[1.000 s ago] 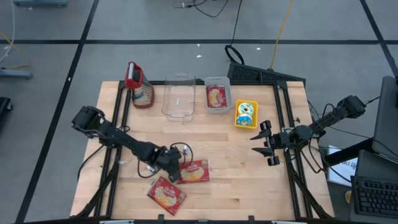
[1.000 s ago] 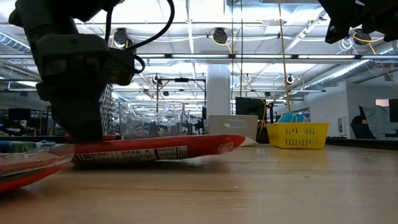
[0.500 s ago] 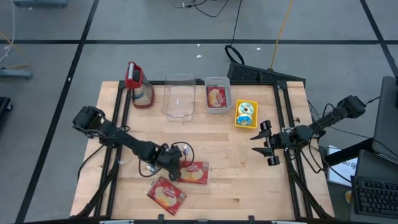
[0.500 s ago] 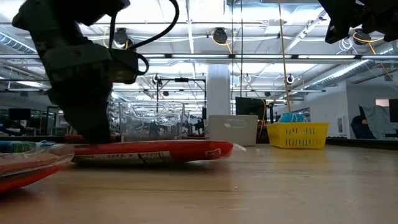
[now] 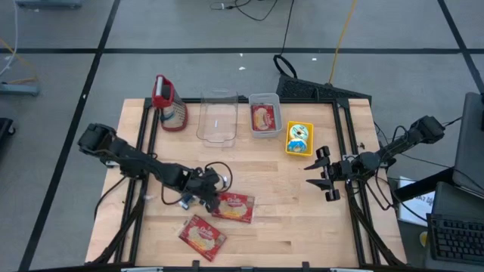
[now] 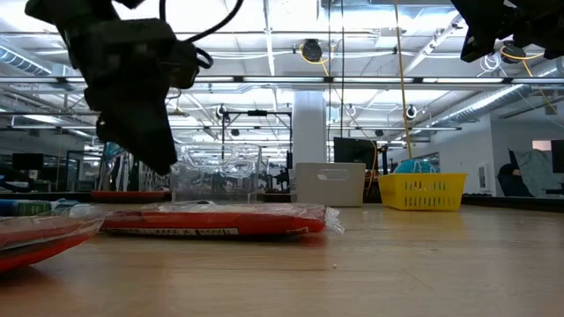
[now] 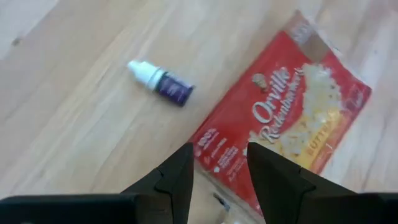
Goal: Pick & Place Food Item
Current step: Put the top popcorn bag pack into the gray bin
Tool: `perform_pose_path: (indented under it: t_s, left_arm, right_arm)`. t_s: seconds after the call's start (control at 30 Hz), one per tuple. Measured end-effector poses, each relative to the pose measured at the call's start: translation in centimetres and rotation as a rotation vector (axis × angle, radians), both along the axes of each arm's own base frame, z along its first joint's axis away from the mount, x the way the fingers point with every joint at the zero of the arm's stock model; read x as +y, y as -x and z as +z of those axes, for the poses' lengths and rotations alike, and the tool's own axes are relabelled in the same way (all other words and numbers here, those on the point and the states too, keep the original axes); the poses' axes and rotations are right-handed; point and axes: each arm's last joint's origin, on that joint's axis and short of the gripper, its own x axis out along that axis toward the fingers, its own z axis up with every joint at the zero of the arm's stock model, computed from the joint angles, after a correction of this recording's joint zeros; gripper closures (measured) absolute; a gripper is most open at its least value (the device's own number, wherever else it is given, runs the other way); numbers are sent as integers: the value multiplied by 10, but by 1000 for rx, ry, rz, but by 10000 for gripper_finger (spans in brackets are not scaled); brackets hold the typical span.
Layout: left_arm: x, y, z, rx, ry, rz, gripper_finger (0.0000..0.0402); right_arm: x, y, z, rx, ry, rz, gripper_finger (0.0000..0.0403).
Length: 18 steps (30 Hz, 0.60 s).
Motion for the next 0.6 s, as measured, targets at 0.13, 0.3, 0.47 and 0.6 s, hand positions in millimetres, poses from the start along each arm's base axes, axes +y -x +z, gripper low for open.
perform_pose_path:
  t_s: [0.13, 0.3, 0.47, 0.6]
  left_arm:
    - [1, 3, -8, 71, 24, 85, 250]
    - [-1, 0, -26, 136, 68, 123, 250]
    - [-1, -6, -34, 138, 100, 136, 250]
    - [2, -9, -35, 129, 107, 138, 249]
  right_arm:
    - [0, 0, 0, 0, 0, 0, 234]
    - [0, 0, 0, 1, 0, 0, 234]
    - [0, 0, 0, 0, 0, 0, 234]
    - [0, 0, 0, 0, 0, 2, 234]
